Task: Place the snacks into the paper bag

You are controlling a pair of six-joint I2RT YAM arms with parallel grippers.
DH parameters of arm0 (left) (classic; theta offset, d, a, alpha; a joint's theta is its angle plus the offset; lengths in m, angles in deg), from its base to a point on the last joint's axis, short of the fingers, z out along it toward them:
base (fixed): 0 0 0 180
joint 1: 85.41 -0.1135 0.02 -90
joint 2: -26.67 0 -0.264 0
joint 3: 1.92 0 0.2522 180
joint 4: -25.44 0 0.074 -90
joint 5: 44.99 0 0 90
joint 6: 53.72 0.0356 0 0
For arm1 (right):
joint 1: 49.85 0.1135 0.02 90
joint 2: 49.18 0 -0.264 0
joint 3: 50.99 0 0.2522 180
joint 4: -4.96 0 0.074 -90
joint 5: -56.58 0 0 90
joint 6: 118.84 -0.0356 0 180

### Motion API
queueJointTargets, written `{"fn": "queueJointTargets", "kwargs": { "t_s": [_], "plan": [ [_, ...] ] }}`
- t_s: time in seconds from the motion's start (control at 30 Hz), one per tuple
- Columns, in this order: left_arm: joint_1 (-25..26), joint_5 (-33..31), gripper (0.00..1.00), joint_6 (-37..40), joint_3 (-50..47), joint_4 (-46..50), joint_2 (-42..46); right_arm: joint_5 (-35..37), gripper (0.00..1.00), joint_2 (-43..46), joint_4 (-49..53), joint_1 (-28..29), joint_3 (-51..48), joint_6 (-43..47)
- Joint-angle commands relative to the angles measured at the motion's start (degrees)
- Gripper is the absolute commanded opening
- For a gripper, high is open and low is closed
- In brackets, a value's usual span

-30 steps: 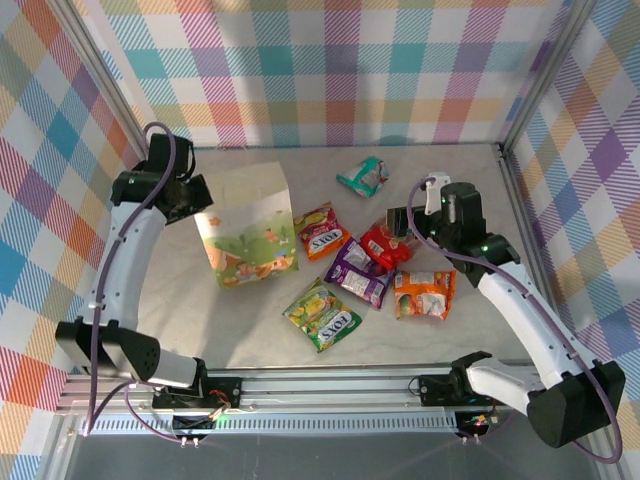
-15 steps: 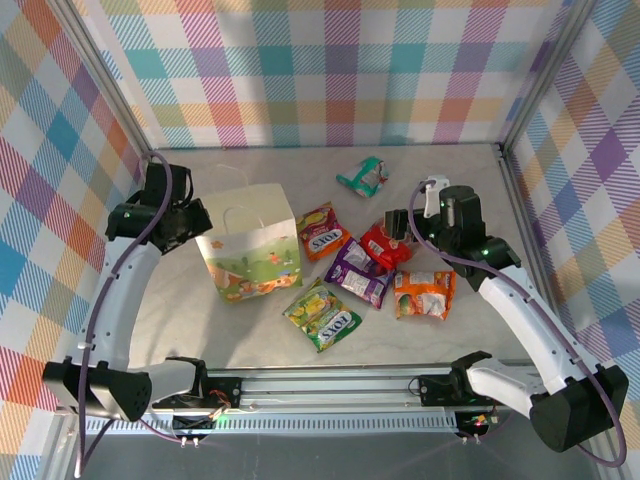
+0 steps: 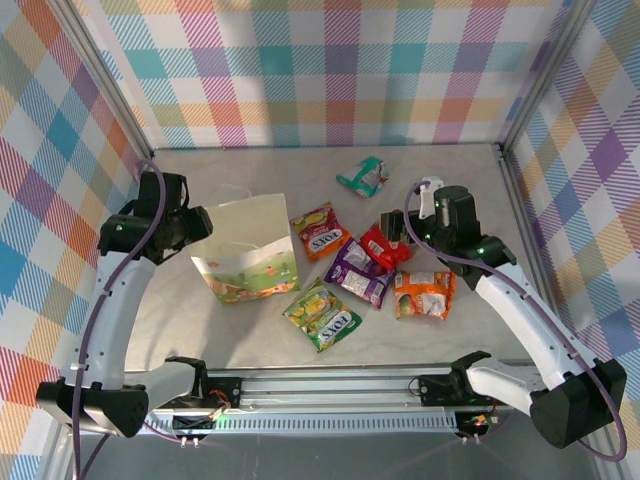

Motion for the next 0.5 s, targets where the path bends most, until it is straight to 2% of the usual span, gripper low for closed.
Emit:
{"fn": "queueJointTargets", "kwargs": {
  "t_s": [0.0,0.47],
  "plan": [
    [0.7,-2.6,0.52,3.8,3.3,3.7,0.1,0.0,0.99,-0.1,0.2,0.4,0.5,0.2],
    [1.5,-0.4,0.56,20.8,15.9,9.2,-10.7,1.1,0.99,-0.3,1.0,0.5,1.8,0.5]
  ]
}}
